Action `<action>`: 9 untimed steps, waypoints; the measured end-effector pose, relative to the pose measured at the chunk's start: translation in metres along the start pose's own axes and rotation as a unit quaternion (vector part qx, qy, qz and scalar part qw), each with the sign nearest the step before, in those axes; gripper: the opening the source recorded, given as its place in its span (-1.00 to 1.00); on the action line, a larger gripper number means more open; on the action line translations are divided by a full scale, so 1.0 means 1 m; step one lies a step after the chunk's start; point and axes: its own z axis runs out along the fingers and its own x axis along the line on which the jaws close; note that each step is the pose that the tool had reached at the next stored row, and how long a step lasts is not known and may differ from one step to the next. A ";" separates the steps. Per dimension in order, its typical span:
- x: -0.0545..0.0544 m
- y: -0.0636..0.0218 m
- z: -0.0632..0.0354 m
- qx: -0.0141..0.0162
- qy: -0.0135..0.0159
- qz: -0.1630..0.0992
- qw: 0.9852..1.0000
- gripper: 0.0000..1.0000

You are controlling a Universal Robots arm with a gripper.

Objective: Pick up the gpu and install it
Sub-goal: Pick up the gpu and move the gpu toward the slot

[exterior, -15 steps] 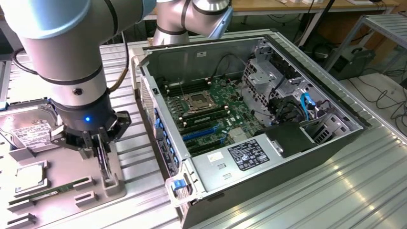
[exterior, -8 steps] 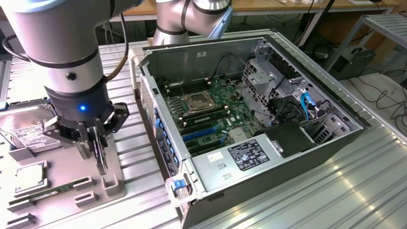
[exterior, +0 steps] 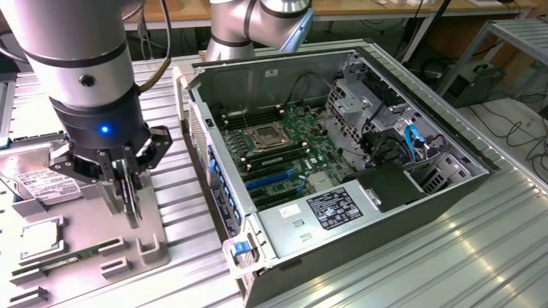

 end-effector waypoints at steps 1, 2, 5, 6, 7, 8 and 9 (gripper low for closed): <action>0.000 0.0001 -0.0030 0.000 0.000 0.000 1.000 -0.44; 0.000 0.0002 -0.0080 0.000 0.000 0.000 1.000 -0.44; 0.001 0.0004 -0.0171 0.000 0.000 0.000 1.000 -0.44; 0.001 0.0005 -0.0202 0.000 0.000 0.000 1.000 -0.44; 0.001 0.0006 -0.0231 0.000 0.000 0.000 1.000 -0.44; 0.001 0.0006 -0.0258 0.000 0.000 0.000 1.000 -0.44; 0.001 0.0007 -0.0284 0.000 0.000 0.000 1.000 -0.44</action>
